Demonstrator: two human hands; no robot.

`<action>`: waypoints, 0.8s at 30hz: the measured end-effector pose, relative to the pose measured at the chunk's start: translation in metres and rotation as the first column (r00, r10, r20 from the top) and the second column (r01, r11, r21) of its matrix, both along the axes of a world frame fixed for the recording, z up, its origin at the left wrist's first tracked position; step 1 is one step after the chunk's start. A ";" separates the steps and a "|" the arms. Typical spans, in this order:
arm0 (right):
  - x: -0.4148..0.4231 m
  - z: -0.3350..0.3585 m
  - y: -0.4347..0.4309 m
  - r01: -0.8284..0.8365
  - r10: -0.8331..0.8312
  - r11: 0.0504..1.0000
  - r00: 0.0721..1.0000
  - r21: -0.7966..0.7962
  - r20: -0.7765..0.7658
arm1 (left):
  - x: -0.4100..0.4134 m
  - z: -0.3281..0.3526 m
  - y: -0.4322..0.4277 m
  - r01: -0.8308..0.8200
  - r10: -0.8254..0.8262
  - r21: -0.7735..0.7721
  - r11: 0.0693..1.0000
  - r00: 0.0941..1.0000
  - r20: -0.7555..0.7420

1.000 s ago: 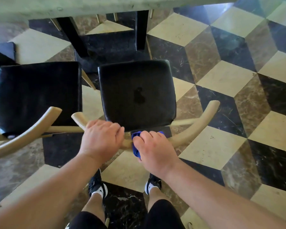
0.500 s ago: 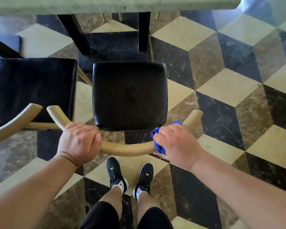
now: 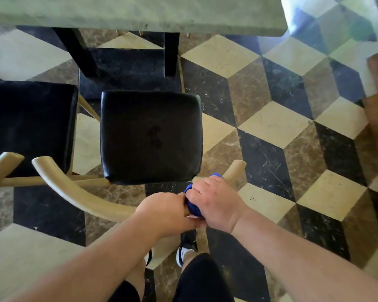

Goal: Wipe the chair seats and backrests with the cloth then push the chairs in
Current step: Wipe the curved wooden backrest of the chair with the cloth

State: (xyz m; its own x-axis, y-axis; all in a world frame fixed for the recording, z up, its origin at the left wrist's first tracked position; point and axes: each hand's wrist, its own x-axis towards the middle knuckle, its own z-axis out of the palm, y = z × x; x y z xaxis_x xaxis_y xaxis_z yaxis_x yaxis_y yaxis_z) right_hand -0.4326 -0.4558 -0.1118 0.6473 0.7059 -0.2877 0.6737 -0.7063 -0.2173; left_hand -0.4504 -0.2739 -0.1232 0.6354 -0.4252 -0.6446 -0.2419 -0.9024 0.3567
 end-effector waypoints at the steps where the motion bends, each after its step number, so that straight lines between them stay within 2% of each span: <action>1: 0.002 -0.002 -0.002 -0.013 0.013 1.000 1.000 0.024 -0.002 | 0.004 -0.004 0.001 0.048 -0.048 0.000 0.999 0.998 -0.032; 3: 0.007 -0.007 -0.009 -0.056 0.057 0.997 0.998 0.052 -0.010 | 0.006 -0.011 0.007 0.096 -0.092 0.038 0.995 0.992 -0.088; 5: 0.022 -0.009 -0.026 -0.114 0.114 0.993 0.993 0.034 -0.004 | 0.006 -0.013 0.008 0.007 0.001 0.055 0.998 0.991 -0.137; 8: 0.055 -0.001 -0.058 -0.188 0.188 0.982 0.982 -0.033 -0.018 | 0.005 -0.012 0.005 -0.084 0.092 0.051 0.995 0.981 -0.172; 11: 0.081 0.011 -0.068 -0.231 0.217 0.962 0.970 -0.145 -0.109 | 0.003 -0.009 0.004 -0.112 0.118 0.045 0.993 0.977 -0.175; 13: 0.089 0.014 -0.059 -0.194 0.138 0.945 0.967 -0.262 -0.216 | 0.002 -0.007 0.004 -0.113 0.121 0.056 0.992 0.976 -0.179; 14: 0.094 0.013 -0.049 -0.137 0.035 0.928 0.957 -0.346 -0.287 | 0.002 -0.006 0.004 -0.100 0.109 0.059 0.993 0.977 -0.181; 16: 0.110 0.004 -0.026 -0.074 -0.193 0.837 0.887 -0.542 -0.419 | 0.002 -0.003 0.002 -0.084 0.094 0.059 0.995 0.978 -0.188; 17: 0.117 -0.004 -0.013 -0.111 -0.250 0.786 0.842 -0.608 -0.478 | 0.002 -0.002 0.002 -0.083 0.092 0.054 0.995 0.977 -0.192; 19: 0.125 -0.025 0.011 -0.207 -0.313 0.720 0.756 -0.663 -0.575 | 0.002 -0.001 0.002 -0.090 0.097 0.045 0.995 0.975 -0.201; 21: 0.125 -0.052 0.026 -0.266 -0.348 0.693 0.690 -0.670 -0.634 | 0.003 -0.001 0.002 -0.093 0.099 0.039 0.995 0.976 -0.193; 24: 0.122 -0.087 0.032 -0.345 -0.339 0.642 0.674 -0.685 -0.657 | 0.006 0.001 0.002 -0.078 0.083 0.030 0.996 0.977 -0.196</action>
State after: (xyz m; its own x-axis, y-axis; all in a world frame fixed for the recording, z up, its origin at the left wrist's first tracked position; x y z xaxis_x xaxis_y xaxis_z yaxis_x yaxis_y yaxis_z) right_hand -0.3108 -0.4234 -0.1986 0.0045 0.0354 -0.9994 0.5553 -0.8312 -0.0270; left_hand -0.4446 -0.2714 -0.1219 0.5267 -0.3623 -0.7690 -0.0952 -0.9241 0.3702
